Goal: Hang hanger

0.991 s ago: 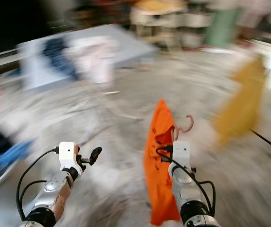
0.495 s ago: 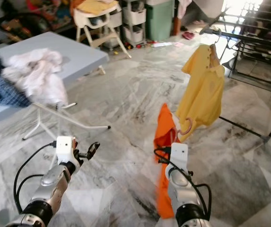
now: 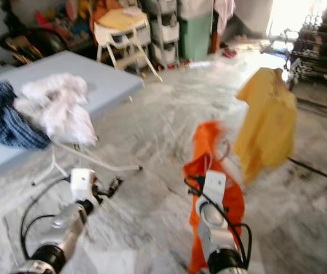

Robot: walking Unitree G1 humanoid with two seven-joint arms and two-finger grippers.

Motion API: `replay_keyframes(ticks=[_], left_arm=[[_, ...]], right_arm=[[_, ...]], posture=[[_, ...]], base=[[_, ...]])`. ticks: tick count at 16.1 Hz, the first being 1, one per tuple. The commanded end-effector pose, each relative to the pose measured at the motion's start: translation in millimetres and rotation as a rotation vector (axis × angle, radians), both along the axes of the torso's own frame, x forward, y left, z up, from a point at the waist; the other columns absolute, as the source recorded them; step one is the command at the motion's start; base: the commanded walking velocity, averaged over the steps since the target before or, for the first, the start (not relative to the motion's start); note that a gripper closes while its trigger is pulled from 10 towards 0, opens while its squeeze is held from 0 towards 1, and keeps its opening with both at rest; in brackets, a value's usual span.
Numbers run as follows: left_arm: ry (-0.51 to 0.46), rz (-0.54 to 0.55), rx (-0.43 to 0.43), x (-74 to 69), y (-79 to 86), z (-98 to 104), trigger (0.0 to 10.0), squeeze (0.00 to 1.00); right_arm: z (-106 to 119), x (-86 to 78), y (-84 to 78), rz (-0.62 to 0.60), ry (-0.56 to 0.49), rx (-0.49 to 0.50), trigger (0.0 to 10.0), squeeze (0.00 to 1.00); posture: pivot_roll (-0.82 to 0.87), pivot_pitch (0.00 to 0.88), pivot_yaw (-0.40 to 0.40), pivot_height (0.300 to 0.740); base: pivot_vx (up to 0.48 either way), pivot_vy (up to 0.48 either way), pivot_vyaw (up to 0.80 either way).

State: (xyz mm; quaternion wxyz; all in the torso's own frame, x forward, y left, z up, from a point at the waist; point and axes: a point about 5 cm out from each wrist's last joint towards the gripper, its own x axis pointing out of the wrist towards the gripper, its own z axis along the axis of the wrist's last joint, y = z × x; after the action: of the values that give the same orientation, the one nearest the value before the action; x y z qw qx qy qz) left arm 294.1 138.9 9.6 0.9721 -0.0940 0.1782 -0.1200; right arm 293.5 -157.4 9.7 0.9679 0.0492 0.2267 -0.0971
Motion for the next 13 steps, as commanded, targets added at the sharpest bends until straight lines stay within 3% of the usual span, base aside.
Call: replay_keyframes(ticks=[1,3,7,9,13], left_arm=[[0.000,-0.032,0.008,1.6,-7.2,1.4,10.0,0.00],[0.010,-0.026,0.002,1.0,-7.9,0.3,10.0,0.00],[0.002,-0.027,-0.014,0.1,-7.5,0.4,10.0,0.00],[0.023,-0.014,-0.045,0.7,-7.8,-0.2,10.0,0.00],[0.031,-0.017,-0.065,2.2,-7.6,0.7,10.0,0.00]], right_arm=[[8.7,5.4,-8.3,-0.026,-0.036,-0.012,10.0,0.00],[8.1,5.3,-10.3,-0.047,-0.028,0.001,10.0,0.00],[8.4,5.2,-11.3,-0.045,-0.021,-0.004,10.0,0.00],[9.7,6.9,-11.0,-0.047,-0.023,-0.007,10.0,0.00],[10.9,7.5,-12.7,-0.056,-0.025,-0.013,10.0,0.00]], posture=[[-0.11,0.000,0.086,0.740],[-0.10,0.000,0.083,0.740],[-0.10,0.000,0.080,0.740],[-0.10,0.000,0.081,0.740],[-0.11,0.000,0.088,0.740]], base=[[0.307,0.285,0.00],[0.150,0.129,0.00],[0.000,0.000,-0.58],[0.000,-0.347,0.00],[0.000,-0.414,-0.74]])
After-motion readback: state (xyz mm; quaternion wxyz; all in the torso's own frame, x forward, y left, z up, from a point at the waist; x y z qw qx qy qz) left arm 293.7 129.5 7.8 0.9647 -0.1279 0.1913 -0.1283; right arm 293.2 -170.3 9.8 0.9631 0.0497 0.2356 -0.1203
